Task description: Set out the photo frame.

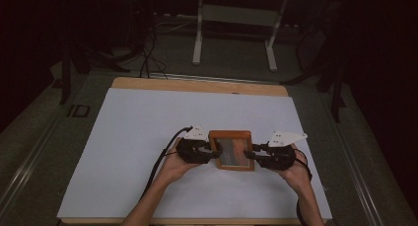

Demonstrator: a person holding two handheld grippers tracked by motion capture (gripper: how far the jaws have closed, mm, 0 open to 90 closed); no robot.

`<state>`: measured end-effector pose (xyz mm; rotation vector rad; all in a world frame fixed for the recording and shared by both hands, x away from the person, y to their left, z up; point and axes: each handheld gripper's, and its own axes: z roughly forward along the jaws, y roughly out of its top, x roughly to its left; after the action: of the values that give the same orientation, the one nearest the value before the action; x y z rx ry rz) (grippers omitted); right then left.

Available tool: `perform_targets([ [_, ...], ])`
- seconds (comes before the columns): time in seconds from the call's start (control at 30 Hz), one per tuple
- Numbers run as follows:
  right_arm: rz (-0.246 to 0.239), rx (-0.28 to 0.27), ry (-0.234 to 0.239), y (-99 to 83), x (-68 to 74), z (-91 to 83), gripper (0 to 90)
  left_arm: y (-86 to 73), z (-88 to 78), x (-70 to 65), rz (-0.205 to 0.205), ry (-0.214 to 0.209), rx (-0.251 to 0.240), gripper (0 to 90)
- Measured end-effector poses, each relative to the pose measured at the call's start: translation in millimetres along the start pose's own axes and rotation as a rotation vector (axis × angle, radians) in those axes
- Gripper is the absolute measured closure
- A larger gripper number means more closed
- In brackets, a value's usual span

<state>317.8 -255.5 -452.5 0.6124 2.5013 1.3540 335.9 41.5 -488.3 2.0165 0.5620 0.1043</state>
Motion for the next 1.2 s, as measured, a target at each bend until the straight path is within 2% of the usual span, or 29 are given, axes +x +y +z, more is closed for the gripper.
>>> perform_targets([
  [0.2,0.006,0.012,-0.002,-3.2,-1.2,0.4,64.7,2.3,-3.8,-5.5,0.021,0.019,0.015,63.4],
  [0.3,0.013,0.003,0.01,-0.9,1.0,4.3,64.7,1.6,-13.0,-3.4,0.011,0.014,0.008,63.7],
  [0.4,0.045,-0.026,0.04,3.2,2.2,10.6,64.7,-0.4,-27.4,-1.1,-0.003,0.018,-0.015,64.0],
  [0.47,0.062,-0.038,0.062,7.0,3.4,17.8,64.6,-2.6,-36.8,0.0,-0.022,0.036,-0.021,64.0],
  [0.57,0.072,-0.032,0.067,14.0,5.8,29.5,63.5,-5.4,-46.9,2.8,-0.035,0.066,-0.017,64.0],
  [0.9,0.142,-0.03,0.114,26.8,7.5,68.8,62.4,-24.0,-70.0,20.1,-0.148,0.105,-0.031,63.0],
  [1.1,0.174,-0.036,0.125,23.7,6.4,82.6,62.5,-28.6,-68.6,25.3,-0.162,0.137,-0.019,61.8],
  [1.2,0.193,-0.033,0.127,18.9,4.2,83.9,62.8,-29.2,-64.9,26.4,-0.166,0.14,-0.036,61.5],
])
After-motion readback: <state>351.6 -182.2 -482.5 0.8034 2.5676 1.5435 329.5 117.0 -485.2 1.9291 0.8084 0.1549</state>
